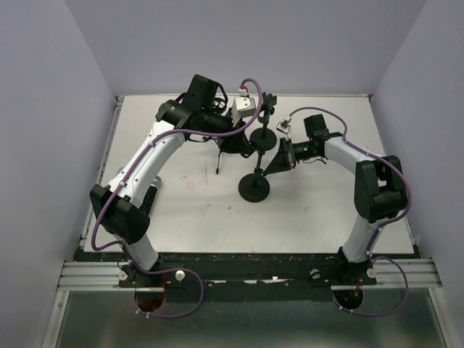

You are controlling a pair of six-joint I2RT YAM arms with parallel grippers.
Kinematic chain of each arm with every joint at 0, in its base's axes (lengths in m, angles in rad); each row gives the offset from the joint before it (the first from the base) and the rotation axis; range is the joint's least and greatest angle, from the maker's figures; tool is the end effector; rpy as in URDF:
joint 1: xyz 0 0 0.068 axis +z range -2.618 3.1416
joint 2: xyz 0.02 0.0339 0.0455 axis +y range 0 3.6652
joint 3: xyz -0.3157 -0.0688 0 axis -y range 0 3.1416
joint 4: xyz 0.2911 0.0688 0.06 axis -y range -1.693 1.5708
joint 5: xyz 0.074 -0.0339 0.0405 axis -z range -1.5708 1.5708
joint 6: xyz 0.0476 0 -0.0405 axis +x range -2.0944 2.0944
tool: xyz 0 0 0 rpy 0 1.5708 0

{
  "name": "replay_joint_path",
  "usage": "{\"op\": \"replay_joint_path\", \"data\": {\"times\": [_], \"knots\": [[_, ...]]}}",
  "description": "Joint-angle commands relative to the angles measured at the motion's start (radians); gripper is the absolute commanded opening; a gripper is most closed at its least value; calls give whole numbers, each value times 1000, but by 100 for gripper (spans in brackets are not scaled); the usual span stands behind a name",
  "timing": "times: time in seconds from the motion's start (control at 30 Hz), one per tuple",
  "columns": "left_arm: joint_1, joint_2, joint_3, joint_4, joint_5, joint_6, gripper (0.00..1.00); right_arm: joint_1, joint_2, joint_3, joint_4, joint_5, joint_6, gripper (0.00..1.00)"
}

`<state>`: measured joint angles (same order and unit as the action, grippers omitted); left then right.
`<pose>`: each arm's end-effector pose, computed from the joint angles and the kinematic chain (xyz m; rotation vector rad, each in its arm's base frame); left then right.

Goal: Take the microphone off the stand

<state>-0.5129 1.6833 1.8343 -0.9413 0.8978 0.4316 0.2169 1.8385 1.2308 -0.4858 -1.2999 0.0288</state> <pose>0.3365 -0.2322 0.4566 1.3784 1.7476 -1.0873 0.3970 0.1344 0.2240 -0.6304 2.2179 1.7780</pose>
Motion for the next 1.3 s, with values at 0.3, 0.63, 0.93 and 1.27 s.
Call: {"op": "replay_joint_path", "data": {"times": [0.3,0.63,0.93,1.27], "knots": [[-9,4,28,-17,23,-10,32,7,8,-16,12,-88,-58,28],[-10,-4,25,-21,15,-4,32,42,-79,10,-95,155,-390,1],[-10,-19,6,-22,15,-1,32,295,-553,-405,520,738,-809,0],[-13,-7,11,-13,26,-13,32,406,-673,-1071,1542,752,-1613,1]]}}
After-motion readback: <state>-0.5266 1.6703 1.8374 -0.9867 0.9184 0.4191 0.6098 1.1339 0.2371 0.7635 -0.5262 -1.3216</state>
